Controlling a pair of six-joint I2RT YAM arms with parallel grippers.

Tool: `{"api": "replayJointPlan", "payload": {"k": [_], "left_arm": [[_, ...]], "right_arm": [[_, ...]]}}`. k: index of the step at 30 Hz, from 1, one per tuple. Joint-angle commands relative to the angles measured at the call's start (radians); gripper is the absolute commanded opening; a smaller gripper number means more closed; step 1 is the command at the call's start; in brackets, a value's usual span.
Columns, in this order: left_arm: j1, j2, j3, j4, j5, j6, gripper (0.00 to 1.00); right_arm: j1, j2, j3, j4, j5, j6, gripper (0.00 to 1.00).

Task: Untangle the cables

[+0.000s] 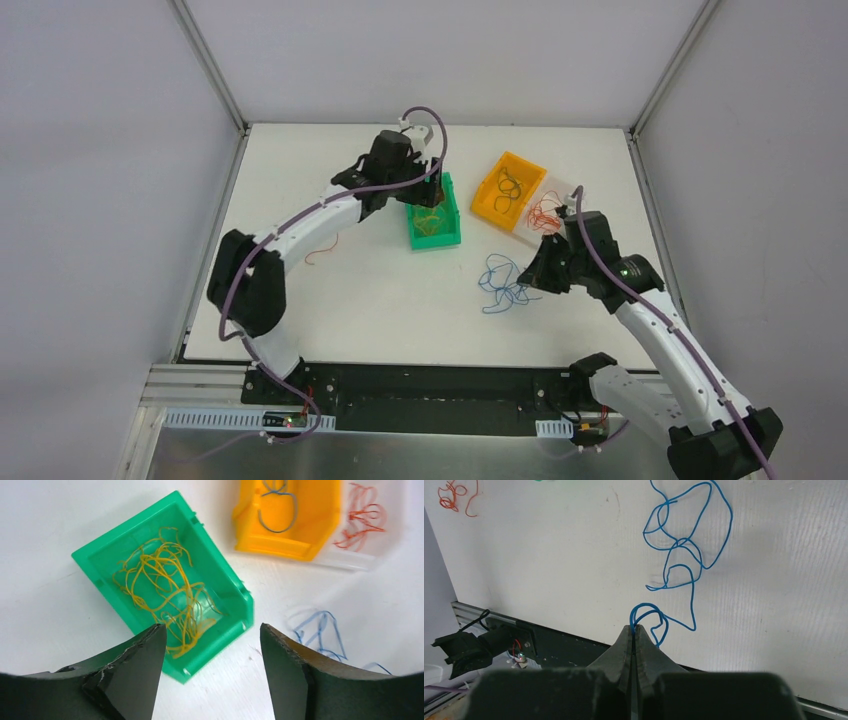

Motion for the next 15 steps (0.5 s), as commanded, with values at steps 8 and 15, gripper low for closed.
{"api": "replayJointPlan", "payload": {"k": [8, 15], "left_arm": [[-0.011, -0.435, -0.296, 0.013, 0.052, -0.031, 0.82], [-0.035, -0.641, -0.573, 0.065, 0.093, -0.065, 0.87]], "right_arm": [[0.32, 0.141, 0.03, 0.208, 0.142, 0.09, 0.0], [0.407, 0.121, -0.004, 0.366, 0.118, 0.109, 0.0]]}}
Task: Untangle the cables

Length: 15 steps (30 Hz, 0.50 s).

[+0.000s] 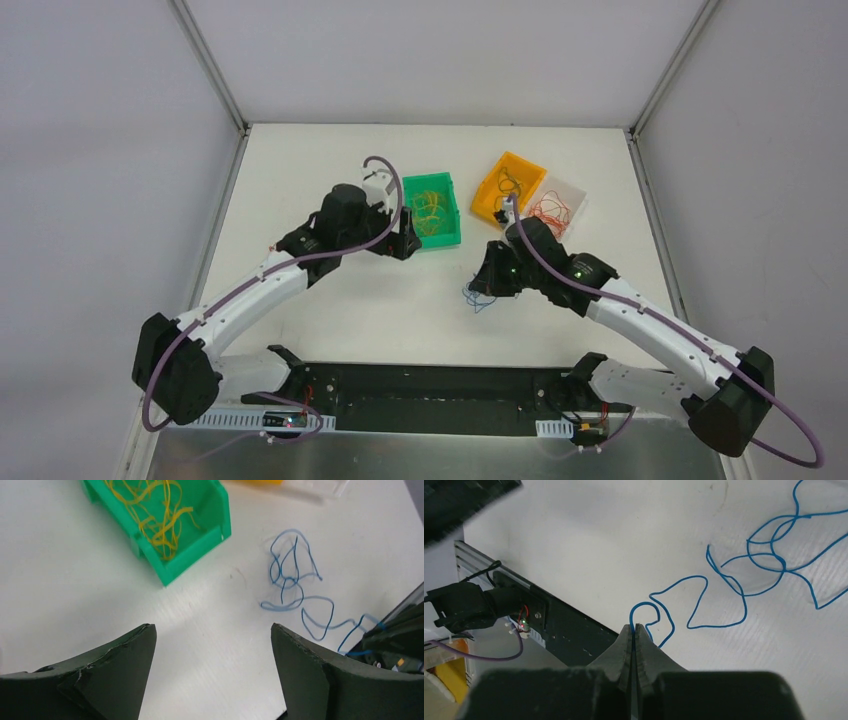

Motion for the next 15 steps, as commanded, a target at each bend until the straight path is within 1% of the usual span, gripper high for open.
{"api": "replayJointPlan", "payload": {"k": [1, 2, 3, 4, 5, 7, 8, 9, 10, 12, 15], "left_arm": [[-0.018, -0.103, -0.138, 0.05, 0.056, -0.04, 0.87], [-0.019, -0.121, -0.169, 0.067, 0.063, -0.05, 0.87], [-0.019, -0.133, -0.199, 0.091, 0.07, -0.062, 0.87], [-0.02, -0.142, -0.222, 0.11, 0.077, -0.075, 0.87], [-0.021, -0.145, -0.238, 0.137, 0.089, -0.083, 0.87], [-0.025, -0.136, -0.254, 0.167, 0.101, -0.1, 0.87], [-0.029, -0.129, -0.256, 0.183, 0.111, -0.106, 0.87], [-0.034, -0.119, -0.257, 0.192, 0.115, -0.11, 0.87], [-0.041, -0.108, -0.254, 0.198, 0.116, -0.11, 0.87], [-0.051, -0.087, -0.242, 0.202, 0.116, -0.11, 0.86], [-0.062, -0.06, -0.228, 0.204, 0.117, -0.105, 0.86]], "right_arm": [[0.006, -0.037, 0.013, 0.117, 0.038, 0.024, 0.0], [0.007, -0.033, 0.026, 0.109, 0.053, 0.016, 0.0], [0.007, -0.024, 0.042, 0.094, 0.065, 0.007, 0.03], [0.006, -0.012, 0.059, 0.077, 0.076, -0.001, 0.09], [0.007, 0.001, 0.075, 0.057, 0.092, -0.009, 0.25], [0.007, 0.021, 0.104, 0.014, 0.157, -0.014, 0.64], [0.006, 0.028, 0.114, -0.01, 0.213, -0.013, 0.77], [0.005, 0.033, 0.122, -0.034, 0.253, -0.01, 0.85], [0.001, 0.038, 0.128, -0.058, 0.291, -0.01, 0.89], [-0.016, 0.047, 0.133, -0.102, 0.35, -0.009, 0.92], [-0.091, 0.065, 0.113, -0.135, 0.34, -0.011, 0.98]]}}
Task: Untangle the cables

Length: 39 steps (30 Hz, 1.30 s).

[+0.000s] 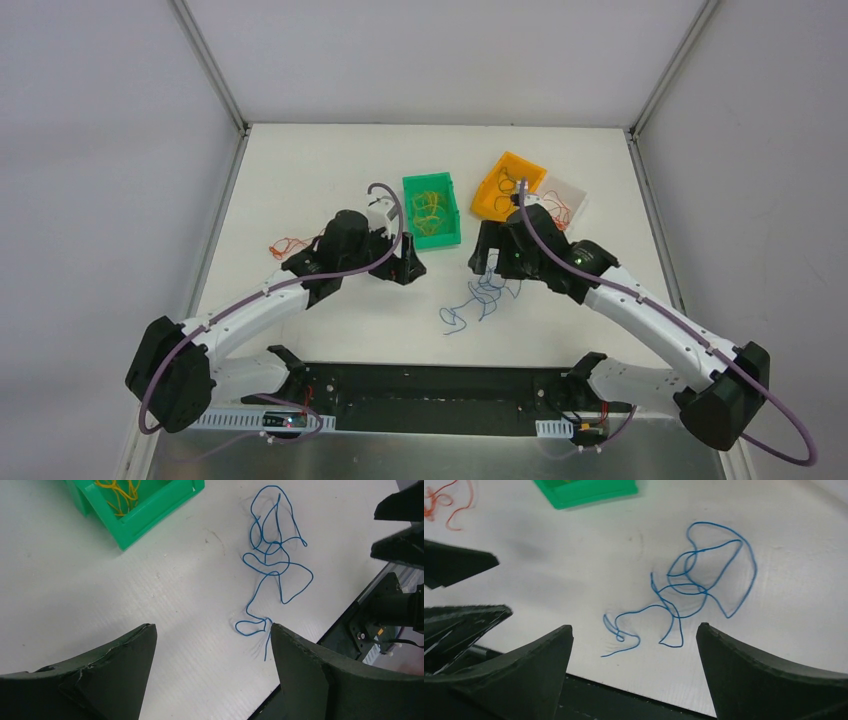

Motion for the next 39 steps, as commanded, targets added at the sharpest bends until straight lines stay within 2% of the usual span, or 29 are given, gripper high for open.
{"api": "replayJointPlan", "payload": {"k": [1, 7, 10, 13, 16, 20, 25, 31, 33, 37, 39], "left_arm": [[-0.02, 0.036, 0.03, 0.066, 0.03, -0.015, 0.86], [-0.047, 0.084, 0.039, 0.078, 0.058, -0.042, 0.85], [-0.073, 0.1, 0.025, 0.085, 0.062, -0.093, 0.83], [-0.143, 0.117, 0.021, 0.075, 0.084, -0.108, 0.83], [-0.258, 0.135, 0.018, 0.039, 0.046, -0.115, 0.81], [-0.336, 0.158, -0.016, 0.067, 0.031, -0.203, 0.77], [-0.348, 0.205, -0.084, 0.2, -0.021, -0.36, 0.72], [-0.339, 0.379, -0.077, 0.385, -0.007, -0.485, 0.67], [-0.335, 0.44, -0.068, 0.463, 0.022, -0.513, 0.61], [-0.333, 0.518, -0.029, 0.493, 0.031, -0.53, 0.32], [-0.328, 0.53, -0.023, 0.483, 0.005, -0.529, 0.23]], "right_arm": [[-0.105, 0.027, 0.005, -0.092, 0.073, -0.005, 0.99], [-0.304, 0.137, -0.091, 0.043, -0.111, -0.025, 1.0], [-0.369, 0.234, -0.088, 0.119, -0.187, -0.035, 0.99], [-0.408, 0.345, -0.029, 0.158, -0.229, -0.05, 0.99], [-0.41, 0.437, 0.025, 0.2, -0.239, -0.055, 0.99], [-0.41, 0.53, 0.06, 0.238, -0.31, -0.058, 0.99], [-0.404, 0.514, -0.022, 0.279, -0.403, -0.055, 0.99], [-0.385, 0.411, -0.141, 0.26, -0.425, -0.074, 0.98], [-0.366, 0.387, -0.162, 0.244, -0.422, -0.083, 0.97], [-0.317, 0.322, -0.212, 0.219, -0.413, -0.084, 0.96], [-0.286, 0.295, -0.227, 0.198, -0.385, -0.081, 0.94]]}}
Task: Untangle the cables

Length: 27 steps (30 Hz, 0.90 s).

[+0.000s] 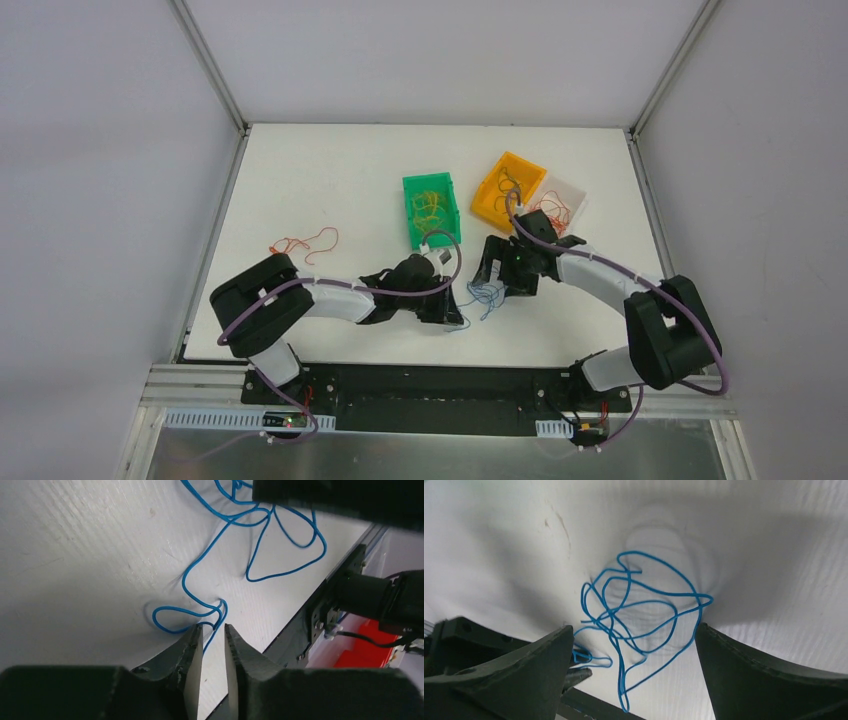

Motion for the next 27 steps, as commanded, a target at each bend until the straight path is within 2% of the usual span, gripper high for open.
{"api": "replayJointPlan", "payload": {"k": [1, 5, 10, 14, 16, 18, 21, 23, 24, 26, 27], "left_arm": [[0.011, 0.029, 0.037, 0.051, -0.028, -0.031, 0.19], [0.038, 0.007, 0.048, 0.006, -0.057, -0.006, 0.15], [0.043, -0.035, 0.1, -0.131, -0.116, 0.059, 0.14], [0.05, -0.047, 0.117, -0.173, -0.138, 0.079, 0.12], [0.051, -0.049, 0.131, -0.194, -0.15, 0.088, 0.12], [0.051, -0.054, 0.141, -0.209, -0.156, 0.095, 0.12], [0.051, -0.08, 0.15, -0.237, -0.168, 0.108, 0.15], [0.053, -0.119, 0.155, -0.277, -0.19, 0.122, 0.17], [0.054, -0.144, 0.163, -0.316, -0.208, 0.133, 0.18], [0.055, -0.21, 0.192, -0.416, -0.242, 0.156, 0.22], [0.055, -0.245, 0.202, -0.459, -0.257, 0.172, 0.25]], "right_arm": [[0.063, -0.083, -0.036, -0.075, 0.047, -0.016, 0.94], [0.126, -0.081, -0.028, -0.103, 0.147, -0.009, 0.86], [0.226, 0.0, 0.044, -0.162, 0.334, -0.005, 0.85], [0.294, 0.043, 0.074, -0.175, 0.391, -0.01, 0.9], [0.312, 0.055, 0.081, -0.173, 0.42, -0.006, 0.88], [0.32, 0.08, 0.092, -0.181, 0.458, -0.006, 0.72], [0.341, 0.125, 0.133, -0.199, 0.496, -0.014, 0.69], [0.363, 0.153, 0.159, -0.219, 0.538, -0.019, 0.6], [0.368, 0.162, 0.169, -0.226, 0.556, -0.017, 0.47], [0.372, 0.172, 0.18, -0.233, 0.57, -0.015, 0.09], [0.372, 0.172, 0.183, -0.234, 0.573, -0.014, 0.0]]}}
